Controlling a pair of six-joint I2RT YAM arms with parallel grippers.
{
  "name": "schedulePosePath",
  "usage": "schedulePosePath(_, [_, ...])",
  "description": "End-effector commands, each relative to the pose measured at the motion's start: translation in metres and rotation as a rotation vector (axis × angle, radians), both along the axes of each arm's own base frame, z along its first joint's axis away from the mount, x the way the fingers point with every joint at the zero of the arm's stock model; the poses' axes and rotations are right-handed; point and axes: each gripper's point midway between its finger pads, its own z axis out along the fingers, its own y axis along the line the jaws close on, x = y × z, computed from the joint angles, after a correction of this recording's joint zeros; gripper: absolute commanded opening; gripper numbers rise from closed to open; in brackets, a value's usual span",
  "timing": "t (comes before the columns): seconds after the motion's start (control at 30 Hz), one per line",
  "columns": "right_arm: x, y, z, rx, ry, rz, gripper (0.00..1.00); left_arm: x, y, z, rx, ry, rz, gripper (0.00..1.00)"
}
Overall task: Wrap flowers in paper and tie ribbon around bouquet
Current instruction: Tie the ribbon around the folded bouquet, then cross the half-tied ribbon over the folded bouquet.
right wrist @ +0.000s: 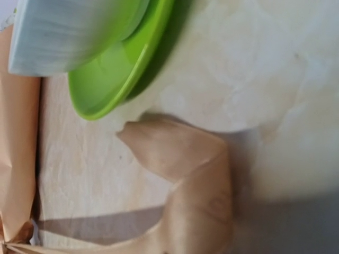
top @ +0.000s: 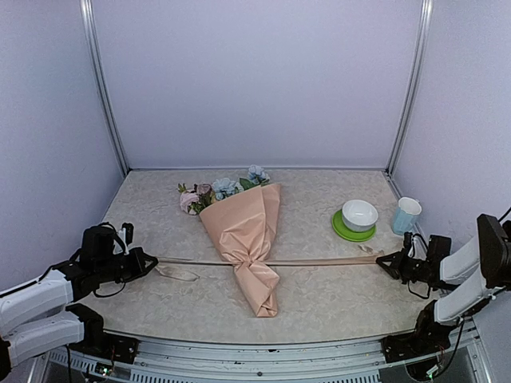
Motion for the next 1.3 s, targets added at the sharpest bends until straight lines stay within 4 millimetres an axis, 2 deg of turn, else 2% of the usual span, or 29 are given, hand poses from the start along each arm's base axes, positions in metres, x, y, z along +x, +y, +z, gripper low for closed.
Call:
schedulePosePath(0.0, [0.021,-0.04,0.011,-0.114,-0.081,-0.148,0.0,0.011,0.028,-0.002,0.085,-0.035,0.117,0.0])
schedulePosePath(0.13, [0.027,-0.008,0.053,-0.126,-0.18,-0.062,0.0,0.009,-0.019,0.028,0.105,-0.119,-0.056,0.0])
schedulePosePath(0.23, [0.03,0.022,0.101,-0.15,-0.292,0.007,0.0,0.007,-0.054,0.053,0.12,-0.184,-0.183,0.0])
schedulePosePath(0.37, [0.025,0.053,0.151,-0.129,-0.377,0.066,0.0,-0.001,-0.1,0.083,0.161,-0.269,-0.333,0.0])
schedulePosePath(0.43, [0.02,0.067,0.17,-0.126,-0.41,0.093,0.0,-0.006,-0.119,0.1,0.187,-0.315,-0.396,0.0])
schedulePosePath(0.5, [0.014,0.083,0.183,-0.118,-0.426,0.128,0.0,-0.006,-0.136,0.129,0.185,-0.377,-0.434,0.0])
schedulePosePath(0.63, [-0.002,0.118,0.182,-0.117,-0.386,0.224,0.0,-0.012,-0.163,0.169,0.196,-0.47,-0.512,0.0])
schedulePosePath(0.77, [-0.023,0.158,0.168,-0.134,-0.32,0.353,0.0,-0.02,-0.182,0.191,0.202,-0.522,-0.576,0.0])
schedulePosePath(0.87, [-0.042,0.186,0.146,-0.153,-0.238,0.468,0.0,-0.027,-0.193,0.198,0.193,-0.536,-0.615,0.0])
schedulePosePath(0.97, [-0.058,0.198,0.109,-0.239,-0.1,0.559,0.0,-0.035,-0.201,0.206,0.181,-0.557,-0.647,0.0])
schedulePosePath(1.0, [-0.062,0.197,0.098,-0.276,-0.053,0.576,0.06,-0.038,-0.203,0.21,0.171,-0.565,-0.66,0.0])
schedulePosePath(1.1, [-0.066,0.18,0.072,-0.436,0.064,0.589,0.53,-0.045,-0.21,0.214,0.149,-0.578,-0.7,0.0])
schedulePosePath(1.13, [-0.063,0.173,0.073,-0.495,0.069,0.58,0.63,-0.046,-0.211,0.213,0.148,-0.578,-0.71,0.0])
schedulePosePath(1.2, [-0.051,0.166,0.088,-0.58,0.027,0.553,0.69,-0.048,-0.214,0.21,0.149,-0.573,-0.726,0.0])
schedulePosePath(1.27, [-0.041,0.183,0.122,-0.591,-0.11,0.587,0.79,-0.05,-0.215,0.209,0.143,-0.57,-0.737,0.0])
